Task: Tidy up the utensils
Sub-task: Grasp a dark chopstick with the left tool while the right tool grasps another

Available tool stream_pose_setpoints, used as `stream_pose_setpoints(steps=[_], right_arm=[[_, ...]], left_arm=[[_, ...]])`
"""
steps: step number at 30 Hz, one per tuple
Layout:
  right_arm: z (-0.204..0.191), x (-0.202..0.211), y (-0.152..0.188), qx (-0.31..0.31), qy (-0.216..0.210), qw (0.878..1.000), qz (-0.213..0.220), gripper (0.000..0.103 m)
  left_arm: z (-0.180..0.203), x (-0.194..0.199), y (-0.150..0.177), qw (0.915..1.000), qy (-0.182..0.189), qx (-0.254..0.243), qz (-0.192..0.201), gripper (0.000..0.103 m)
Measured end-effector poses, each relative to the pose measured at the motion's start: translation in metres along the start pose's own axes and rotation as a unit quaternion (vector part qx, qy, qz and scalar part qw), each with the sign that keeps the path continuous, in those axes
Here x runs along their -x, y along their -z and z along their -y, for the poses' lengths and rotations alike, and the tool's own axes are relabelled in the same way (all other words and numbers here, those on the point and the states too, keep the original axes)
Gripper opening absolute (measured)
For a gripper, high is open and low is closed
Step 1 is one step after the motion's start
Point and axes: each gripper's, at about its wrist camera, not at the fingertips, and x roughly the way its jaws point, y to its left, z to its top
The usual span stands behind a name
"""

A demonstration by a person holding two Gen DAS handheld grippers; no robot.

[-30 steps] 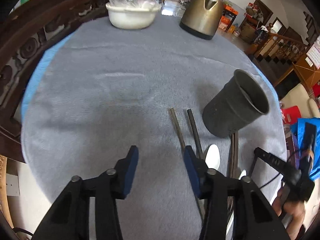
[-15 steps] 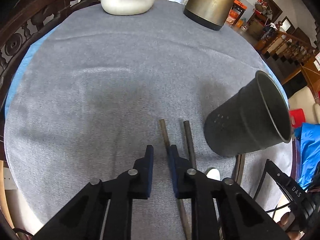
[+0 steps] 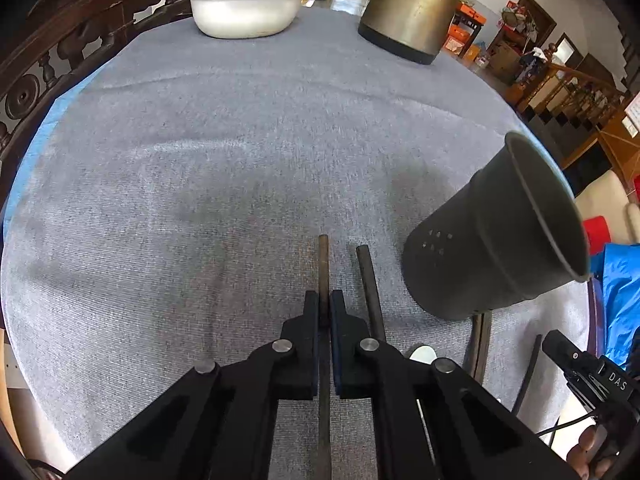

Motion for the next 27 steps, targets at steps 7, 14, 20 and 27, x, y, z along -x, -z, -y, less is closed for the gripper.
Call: stream_pose_setpoints(steps=[7,14,20,27], right_arm=[[-0.005,0.016,-0.006,0.033,0.087,0.996,0.0,0.039],[-0.024,-0.005,-0.004,0.077,0.155,0.985,-0.018,0.047],[-0.044,-0.026,0.008,0.16,0.221,0.962,-0.028,0.014],[-0.036,-0.003,0.003,0.156,0.17,0.973,0.003,0.012]], left_arm=[[-0.015,0.025,0.007,0.9998,0.018,-0.004,0.011,0.005],[-0.03,0.035,0.015,0.9995,0.031,0.003,0.007,0.005],[-0.039,0.052,0.017,0.9987,0.044,0.006,0.023,0.005],[-0.031,0.092,0.016,0.9961,0.053,-0.016,0.069,0.005]])
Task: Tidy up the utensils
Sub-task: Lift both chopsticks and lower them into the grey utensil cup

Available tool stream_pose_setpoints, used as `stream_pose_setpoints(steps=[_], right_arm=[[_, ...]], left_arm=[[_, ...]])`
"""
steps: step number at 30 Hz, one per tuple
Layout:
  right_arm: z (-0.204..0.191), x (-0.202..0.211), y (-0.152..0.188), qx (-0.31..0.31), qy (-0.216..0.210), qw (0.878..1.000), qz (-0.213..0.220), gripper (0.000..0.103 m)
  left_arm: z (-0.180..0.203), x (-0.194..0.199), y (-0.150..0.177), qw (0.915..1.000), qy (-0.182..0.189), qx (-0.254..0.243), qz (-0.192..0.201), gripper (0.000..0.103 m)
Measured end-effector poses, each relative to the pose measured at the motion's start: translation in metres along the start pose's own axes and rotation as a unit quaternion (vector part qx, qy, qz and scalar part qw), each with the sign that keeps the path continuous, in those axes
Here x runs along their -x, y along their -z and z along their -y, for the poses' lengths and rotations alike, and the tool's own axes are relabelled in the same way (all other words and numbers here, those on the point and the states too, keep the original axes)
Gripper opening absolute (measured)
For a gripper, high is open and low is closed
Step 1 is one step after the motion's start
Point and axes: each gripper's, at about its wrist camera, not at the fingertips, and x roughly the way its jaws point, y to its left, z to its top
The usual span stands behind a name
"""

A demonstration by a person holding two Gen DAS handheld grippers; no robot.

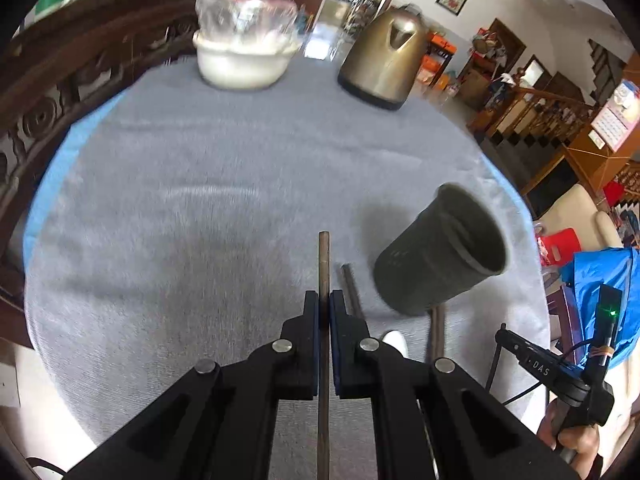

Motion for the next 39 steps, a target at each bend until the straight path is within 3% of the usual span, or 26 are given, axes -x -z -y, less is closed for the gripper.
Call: stream_pose_setpoints(steps=[7,12,23,33,39], right_arm=[[0.018,0.05,-0.014,-0.033,-0.079,0.993,0.084,0.009],[0.017,0.097,-0.015,-0.035,-0.101,0.981,0.161,0.008],[-0.009,0.183,-0.022,-0.022,-0.135,0.948,0.288,0.007],[-0.035,0.232,-0.06,-0.015,-0.152,0.924,0.351,0.007],[-0.051,0.252,-0.087,-0.028,-0.165,0.908,0.384,0.007]], left_arm=[[0.021,0.049,-0.007,0.9979,0.018,-0.02,0.059,0.005],[0.031,0.074,-0.014,0.995,0.03,-0.026,0.091,0.005],[0.05,0.108,-0.03,0.9882,0.037,-0.051,0.139,0.005],[0.078,0.136,-0.073,0.9801,0.031,-0.068,0.184,0.005],[0.101,0.151,-0.1,0.9689,0.047,-0.072,0.232,0.005]])
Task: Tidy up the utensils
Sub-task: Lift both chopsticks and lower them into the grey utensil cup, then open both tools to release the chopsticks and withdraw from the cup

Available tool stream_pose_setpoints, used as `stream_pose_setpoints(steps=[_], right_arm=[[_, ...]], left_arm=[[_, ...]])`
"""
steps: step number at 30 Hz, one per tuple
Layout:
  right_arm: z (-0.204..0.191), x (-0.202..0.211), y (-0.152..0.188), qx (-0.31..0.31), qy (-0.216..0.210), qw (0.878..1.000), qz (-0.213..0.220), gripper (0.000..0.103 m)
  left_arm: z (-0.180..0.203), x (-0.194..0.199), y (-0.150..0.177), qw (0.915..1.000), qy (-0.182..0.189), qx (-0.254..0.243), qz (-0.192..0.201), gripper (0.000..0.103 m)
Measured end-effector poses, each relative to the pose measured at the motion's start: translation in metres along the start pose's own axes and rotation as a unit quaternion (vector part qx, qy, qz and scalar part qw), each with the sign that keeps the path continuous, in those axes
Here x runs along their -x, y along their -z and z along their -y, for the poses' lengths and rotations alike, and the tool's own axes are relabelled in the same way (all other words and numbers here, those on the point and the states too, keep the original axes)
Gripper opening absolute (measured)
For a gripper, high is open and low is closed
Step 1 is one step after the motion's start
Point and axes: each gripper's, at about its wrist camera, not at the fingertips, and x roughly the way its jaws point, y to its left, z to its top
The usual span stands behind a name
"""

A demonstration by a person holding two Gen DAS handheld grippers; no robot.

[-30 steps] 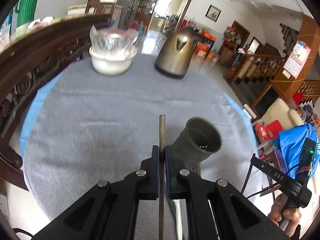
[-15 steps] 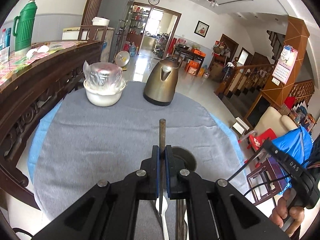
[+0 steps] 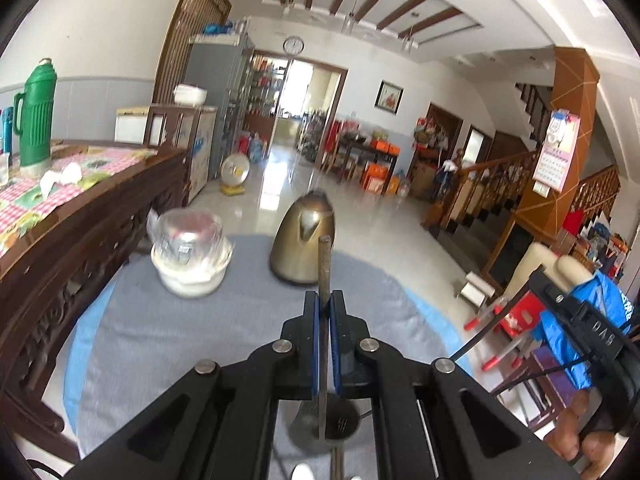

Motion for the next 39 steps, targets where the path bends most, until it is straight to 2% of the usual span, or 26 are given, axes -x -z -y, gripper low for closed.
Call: stream_pose_setpoints(steps=[3,7,10,11,12,13,14,15,16,17,20,24,27,29,33,39], right_arm=[[-0.006,-0.019,0.005,0.003,0.003,1.0,-0.014,0.007],[-0.004,-0.047,0.032,0.009,0.006,0.998,-0.061,0.007],[0.004,-0.06,0.059,0.003,-0.011,0.994,-0.108,0.009],[0.007,-0.06,0.064,0.0,-0.014,0.993,-0.116,0.011],[0.009,-0.061,0.068,-0.003,-0.021,0.992,-0.127,0.016],[0.014,-0.058,0.072,-0.008,-0.031,0.99,-0.135,0.021],[0.019,-0.053,0.075,-0.011,-0.038,0.99,-0.135,0.035],[0.026,-0.045,0.078,-0.015,-0.044,0.991,-0.129,0.055],[0.031,-0.037,0.08,-0.02,-0.046,0.992,-0.119,0.065],[0.039,-0.026,0.083,-0.026,-0.045,0.994,-0.101,0.068],[0.056,-0.01,0.093,-0.024,-0.034,0.994,-0.098,0.067],[0.076,-0.01,0.129,-0.016,-0.03,0.986,-0.164,0.056],[0.088,-0.015,0.16,-0.017,-0.024,0.979,-0.203,0.056],[0.093,-0.018,0.18,-0.016,-0.024,0.973,-0.228,0.056],[0.099,-0.022,0.217,-0.016,-0.031,0.962,-0.271,0.057],[0.101,-0.032,0.239,-0.034,-0.042,0.95,-0.307,0.057]], left_arm=[[0.001,-0.013,0.001,0.9999,0.0,0.012,0.001,0.005],[-0.007,-0.04,0.027,0.9994,-0.023,0.016,-0.022,0.005],[-0.019,-0.061,0.053,0.9958,-0.046,0.02,-0.077,0.005],[-0.025,-0.065,0.058,0.9947,-0.044,0.026,-0.09,0.005],[-0.03,-0.066,0.064,0.9935,-0.043,0.031,-0.101,0.008],[-0.036,-0.064,0.07,0.9922,-0.043,0.036,-0.111,0.016],[-0.039,-0.061,0.074,0.9918,-0.041,0.038,-0.115,0.023],[-0.044,-0.054,0.08,0.992,-0.041,0.041,-0.113,0.038],[-0.049,-0.045,0.086,0.9928,-0.044,0.041,-0.104,0.046],[-0.052,-0.038,0.09,0.9933,-0.049,0.038,-0.098,0.047],[-0.061,-0.023,0.11,0.9926,-0.064,0.021,-0.101,0.047],[-0.068,-0.018,0.142,0.9878,-0.084,0.004,-0.131,0.047],[-0.065,-0.02,0.165,0.9831,-0.098,-0.012,-0.154,0.047],[-0.06,-0.022,0.18,0.978,-0.121,-0.033,-0.167,0.047],[-0.051,-0.026,0.198,0.9717,-0.142,-0.064,-0.178,0.049],[-0.053,-0.035,0.209,0.9647,-0.16,-0.071,-0.197,0.049]])
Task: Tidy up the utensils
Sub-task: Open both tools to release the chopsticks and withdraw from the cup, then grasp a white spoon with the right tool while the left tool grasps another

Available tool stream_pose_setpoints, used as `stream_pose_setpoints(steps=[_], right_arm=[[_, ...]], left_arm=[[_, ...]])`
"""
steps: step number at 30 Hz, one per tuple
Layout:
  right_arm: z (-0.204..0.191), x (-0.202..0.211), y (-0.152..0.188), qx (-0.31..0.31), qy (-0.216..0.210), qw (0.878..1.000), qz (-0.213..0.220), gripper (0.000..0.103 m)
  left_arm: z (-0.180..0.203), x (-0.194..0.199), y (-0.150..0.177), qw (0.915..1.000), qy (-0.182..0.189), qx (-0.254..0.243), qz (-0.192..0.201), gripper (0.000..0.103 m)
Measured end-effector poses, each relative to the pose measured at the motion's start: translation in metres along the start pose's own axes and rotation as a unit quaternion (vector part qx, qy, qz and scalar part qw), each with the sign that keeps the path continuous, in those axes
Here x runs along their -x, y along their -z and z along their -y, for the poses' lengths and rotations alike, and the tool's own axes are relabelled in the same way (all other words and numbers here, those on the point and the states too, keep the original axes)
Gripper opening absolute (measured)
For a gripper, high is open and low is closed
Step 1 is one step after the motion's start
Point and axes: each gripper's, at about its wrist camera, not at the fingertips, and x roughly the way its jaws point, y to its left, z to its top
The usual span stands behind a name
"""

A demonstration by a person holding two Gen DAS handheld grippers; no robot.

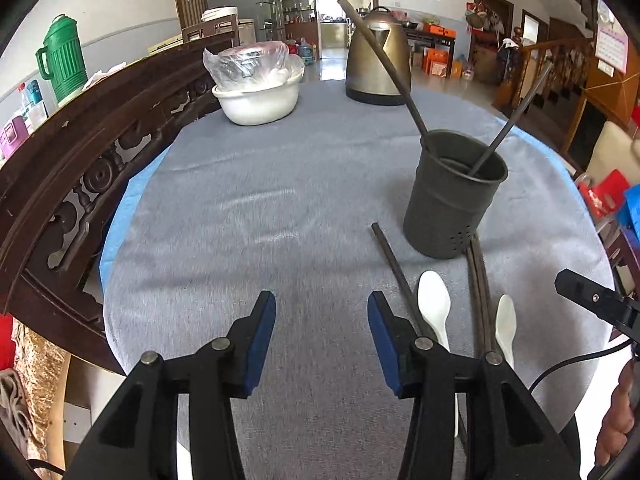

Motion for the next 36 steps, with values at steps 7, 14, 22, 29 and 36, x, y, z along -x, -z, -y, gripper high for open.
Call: stream_pose_setpoints(steps=[7,14,22,29,36], right_arm=[[-0.008,-0.005,0.001,0.01,-0.004,1.0,-0.009,0.057],[-0.01,-0.006,0.001,0.01,-0.004,1.0,-0.012,0.057],[-0.01,-0.006,0.001,0.009,-0.005,1.0,-0.015,0.057],[-0.01,-0.006,0.002,0.009,-0.003,1.0,-0.013,0.057],[-0.006,-0.006,0.001,0.001,-0.003,1.0,-0.014,0.057]], left_arm=[[0.007,-0.005,0.004,0.9997,-0.011,-0.013,-0.016,0.049],[0.009,-0.007,0.006,0.9991,-0.027,-0.023,-0.024,0.049],[0.012,-0.009,0.007,0.9987,-0.029,-0.025,-0.035,0.049],[0.022,-0.008,0.008,0.9984,-0.02,-0.035,-0.038,0.049],[0.026,-0.009,0.007,0.9982,-0.018,-0.04,-0.04,0.049]])
